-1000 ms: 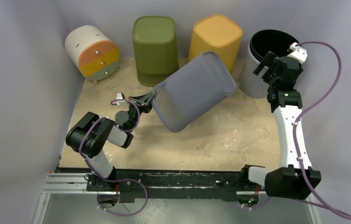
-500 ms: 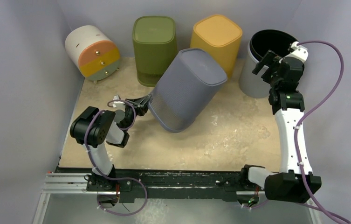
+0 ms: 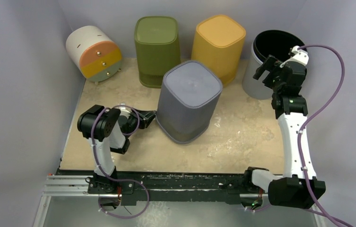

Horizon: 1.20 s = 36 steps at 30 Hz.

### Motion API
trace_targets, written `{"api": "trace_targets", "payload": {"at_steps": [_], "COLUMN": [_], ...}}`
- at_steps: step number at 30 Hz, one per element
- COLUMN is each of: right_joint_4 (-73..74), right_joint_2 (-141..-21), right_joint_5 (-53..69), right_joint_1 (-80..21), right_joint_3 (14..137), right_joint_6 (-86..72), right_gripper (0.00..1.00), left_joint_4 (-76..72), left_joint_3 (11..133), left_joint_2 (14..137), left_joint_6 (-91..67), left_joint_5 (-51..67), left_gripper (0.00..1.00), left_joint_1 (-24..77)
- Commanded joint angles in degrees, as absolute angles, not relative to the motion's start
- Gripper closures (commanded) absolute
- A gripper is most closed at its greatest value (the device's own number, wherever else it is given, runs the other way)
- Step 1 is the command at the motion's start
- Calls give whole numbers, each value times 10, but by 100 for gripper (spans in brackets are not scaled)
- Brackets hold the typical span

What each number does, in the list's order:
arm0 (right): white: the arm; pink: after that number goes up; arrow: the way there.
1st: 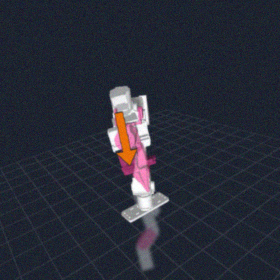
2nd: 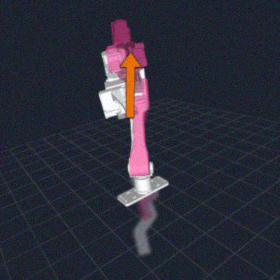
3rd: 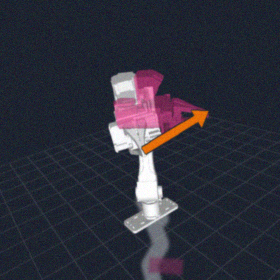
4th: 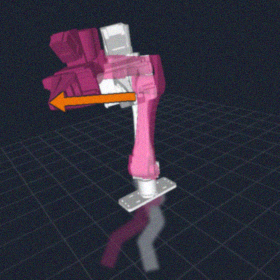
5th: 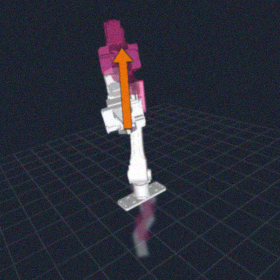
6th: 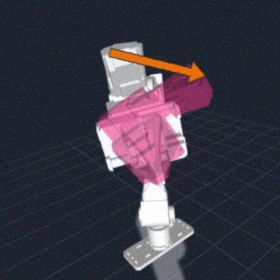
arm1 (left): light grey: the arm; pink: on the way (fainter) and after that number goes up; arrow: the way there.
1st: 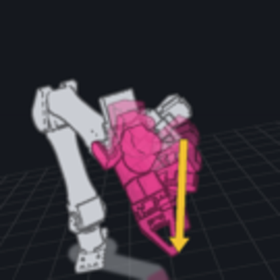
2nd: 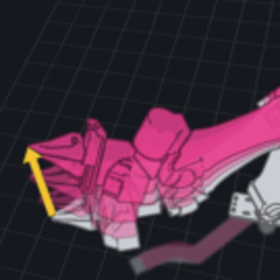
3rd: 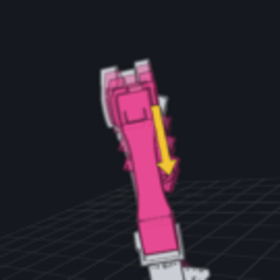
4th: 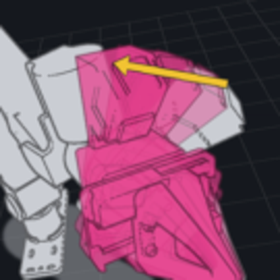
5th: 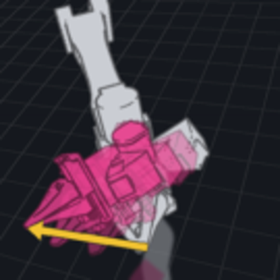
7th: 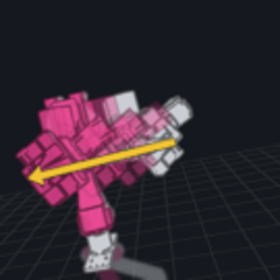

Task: Turn the large container upside down

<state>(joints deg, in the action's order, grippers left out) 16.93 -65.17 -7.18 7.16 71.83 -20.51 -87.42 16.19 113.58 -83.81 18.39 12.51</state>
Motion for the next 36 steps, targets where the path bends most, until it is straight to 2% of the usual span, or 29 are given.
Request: {"api": "trace_targets", "payload": {"at_steps": [1, 2, 4, 6, 10, 15, 20, 25, 29, 36], "right_joint_4": [162, 163, 166, 164, 162, 163, 174, 180, 182, 120], "right_joint_2": [-637, -635, -631, -625, -617, -602, -586, -579, -571, -623], "right_joint_5": [-50, -46, -40, -31, -8, 4, -42, -55, -63, -37], "right_joint_1": [73, 73, 72, 72, 71, 44, -68, -130, -138, -163], "right_joint_3": [713, 707, 692, 667, 629, 585, 527, 468, 431, 387], "right_joint_6": [-199, -200, -204, -206, -212, -222, -260, -305, -316, -338], "right_gripper": [0, 0, 0, 0, 0, 0, 0, 0, 0, 0], "left_joint_4": [-975, -963, -902, -814, -584, -330, -51, 178, 280, 299], "left_joint_3": [160, 159, 158, 161, 185, 233, 333, 505, 631, 700], "left_joint_2": [1134, 1130, 1112, 1072, 971, 827, 674, 612, 598, 538], "left_joint_6": [-782, -774, -747, -707, -612, -530, -466, -380, -335, -306], "left_joint_5": [204, 203, 201, 189, 133, 46, -72, -132, -156, -162], "left_gripper": [64, 63, 52, 48, 44, 44, 42, 35, 32, 29], "left_joint_1": [113, 111, 109, 108, 108, 108, 108, 108, 108, 108]}}
